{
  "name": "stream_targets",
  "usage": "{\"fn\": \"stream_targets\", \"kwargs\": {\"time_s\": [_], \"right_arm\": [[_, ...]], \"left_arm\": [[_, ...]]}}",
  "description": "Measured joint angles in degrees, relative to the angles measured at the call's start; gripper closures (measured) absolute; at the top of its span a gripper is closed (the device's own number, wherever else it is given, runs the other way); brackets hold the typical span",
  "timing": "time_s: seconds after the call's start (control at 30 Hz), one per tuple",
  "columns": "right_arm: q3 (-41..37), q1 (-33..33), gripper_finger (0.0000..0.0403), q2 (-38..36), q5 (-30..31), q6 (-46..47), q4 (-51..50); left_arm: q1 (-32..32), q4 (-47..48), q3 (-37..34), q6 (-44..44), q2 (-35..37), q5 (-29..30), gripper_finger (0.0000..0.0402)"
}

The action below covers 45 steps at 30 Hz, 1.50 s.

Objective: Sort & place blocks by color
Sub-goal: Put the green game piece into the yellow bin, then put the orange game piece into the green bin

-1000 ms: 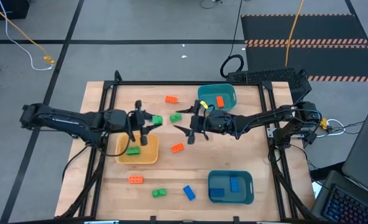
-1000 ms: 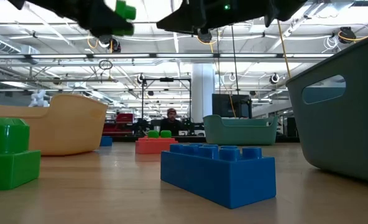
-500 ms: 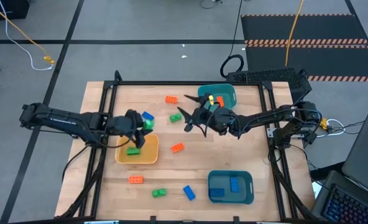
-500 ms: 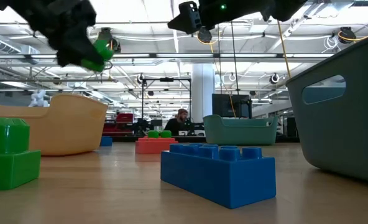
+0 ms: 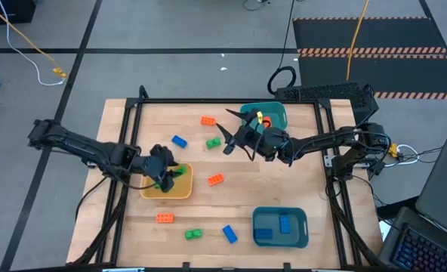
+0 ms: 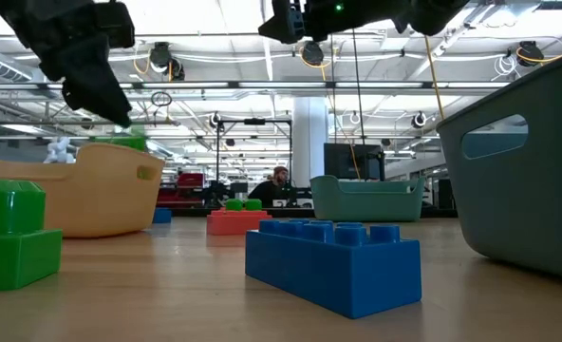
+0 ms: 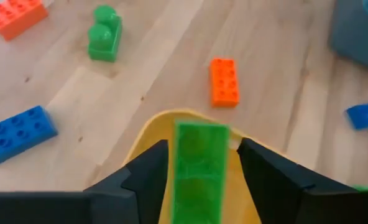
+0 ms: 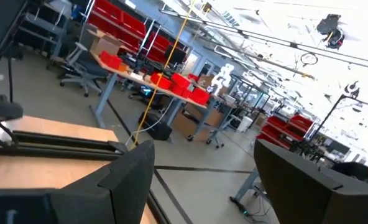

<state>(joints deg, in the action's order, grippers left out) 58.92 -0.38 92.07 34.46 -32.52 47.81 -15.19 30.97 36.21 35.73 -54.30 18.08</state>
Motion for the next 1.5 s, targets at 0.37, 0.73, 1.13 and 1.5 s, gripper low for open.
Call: {"fn": "stream_targets", "kwargs": {"time_s": [0.37, 0.73, 1.13, 1.5], "right_arm": [[0.0, 1.0, 0.0135, 0.0, 0.0, 4.4, -7.6], [0.0, 2.4, 0.0135, 0.0, -7.4, 17.3, -23.0], [-0.3, 3.3, 0.0135, 0.0, -18.1, 22.6, -32.7], [-6.6, 3.8, 0.0135, -0.1, -20.6, 23.0, -15.8]], "left_arm": [[4.1, -9.7, 0.0, -15.3, -1.3, 1.6, 0.0121], [13.7, -34.3, 0.0, -41.4, -0.8, 2.0, 0.011], [27.8, -45.8, 0.0, -45.0, -0.8, -7.6, 0.0157], [31.7, -50.1, 0.0, -40.5, -0.8, -26.7, 0.0194]]}}
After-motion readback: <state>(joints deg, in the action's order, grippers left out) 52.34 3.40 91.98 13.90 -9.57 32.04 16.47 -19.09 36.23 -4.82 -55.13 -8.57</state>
